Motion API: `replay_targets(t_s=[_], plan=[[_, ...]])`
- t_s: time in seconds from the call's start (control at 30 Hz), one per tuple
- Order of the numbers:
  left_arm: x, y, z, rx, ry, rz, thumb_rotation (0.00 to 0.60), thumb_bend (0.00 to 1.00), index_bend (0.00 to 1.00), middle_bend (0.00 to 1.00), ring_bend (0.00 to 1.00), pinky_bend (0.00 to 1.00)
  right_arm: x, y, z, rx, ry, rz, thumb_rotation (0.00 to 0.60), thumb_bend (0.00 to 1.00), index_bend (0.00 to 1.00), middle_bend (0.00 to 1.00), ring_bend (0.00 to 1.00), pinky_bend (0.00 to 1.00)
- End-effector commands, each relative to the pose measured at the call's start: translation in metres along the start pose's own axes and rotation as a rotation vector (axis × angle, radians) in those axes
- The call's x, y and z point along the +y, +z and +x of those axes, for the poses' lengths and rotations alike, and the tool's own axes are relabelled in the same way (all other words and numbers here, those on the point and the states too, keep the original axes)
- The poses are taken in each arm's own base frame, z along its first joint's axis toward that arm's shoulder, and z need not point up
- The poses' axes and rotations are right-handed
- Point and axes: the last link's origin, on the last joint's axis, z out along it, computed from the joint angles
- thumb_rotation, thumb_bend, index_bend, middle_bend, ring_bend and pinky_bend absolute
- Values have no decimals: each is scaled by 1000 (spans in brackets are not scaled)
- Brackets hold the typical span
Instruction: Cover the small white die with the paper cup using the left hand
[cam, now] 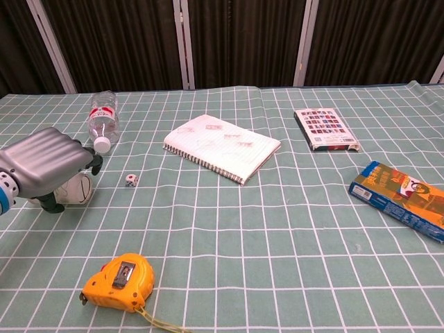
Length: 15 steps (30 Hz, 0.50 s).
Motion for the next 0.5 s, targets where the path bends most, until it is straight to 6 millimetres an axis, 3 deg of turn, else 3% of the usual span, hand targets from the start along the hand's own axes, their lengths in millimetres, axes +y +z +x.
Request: replay_targets(t_s=[0.03,0.2,0.37,0.5], plan=[[-1,0,0,-3,-18,11,600,0,480,448,458,518,0,0,0,-1,0,0,600,0,0,0,0,0],[-7,1,3,8,-63,34,600,0,502,472,489,548,0,0,0,-3,0,1,600,0,0,0,0,0],[-27,3,21,67,-248,77,600,0,511,472,489,549,0,0,-1,-4,0,0,600,0,0,0,0,0],[-52,7,44,183,-655,109,600,0,524,472,488,548,0,0,-1,-6,0,0,600,0,0,0,0,0]])
